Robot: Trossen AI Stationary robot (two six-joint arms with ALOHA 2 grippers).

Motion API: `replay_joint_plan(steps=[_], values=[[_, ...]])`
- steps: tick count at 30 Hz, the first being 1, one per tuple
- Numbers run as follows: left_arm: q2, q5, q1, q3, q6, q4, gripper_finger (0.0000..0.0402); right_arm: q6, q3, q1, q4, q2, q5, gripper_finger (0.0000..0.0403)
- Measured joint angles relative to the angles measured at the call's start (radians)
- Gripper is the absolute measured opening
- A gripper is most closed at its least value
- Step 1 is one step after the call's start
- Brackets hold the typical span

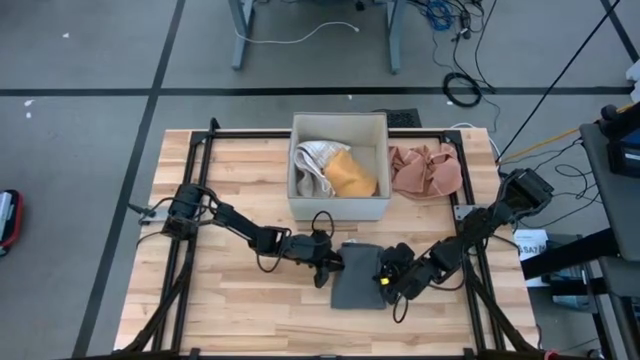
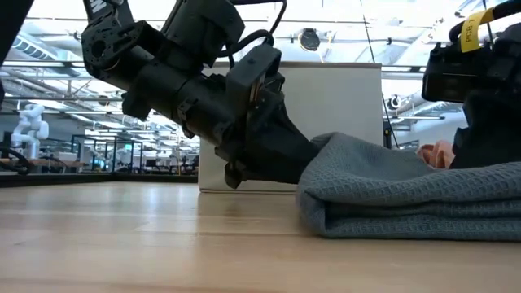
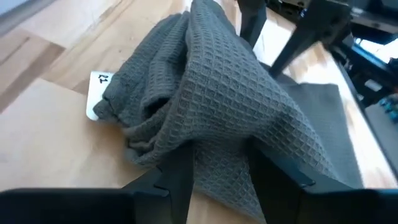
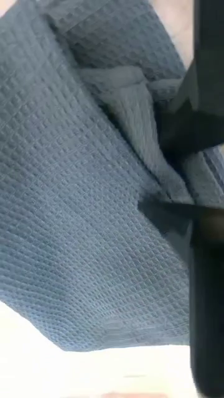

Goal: Fold towel
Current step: Put the gray towel into the laundry bin

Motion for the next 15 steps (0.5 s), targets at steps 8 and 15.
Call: replay_joint_plan(steps=[8,15], values=[[-0.002,0.0,0.0,0.002,0.125,-0.136,0.0017,-0.109,0.0,-0.003,0.002,0.0,-0.03,0.0009],[-0.049,0.002,0.0,0.0,0.183,-0.197,0.0006,-0.149,0.0,-0.001,-0.011,-0.089,-0.072,0.0002]])
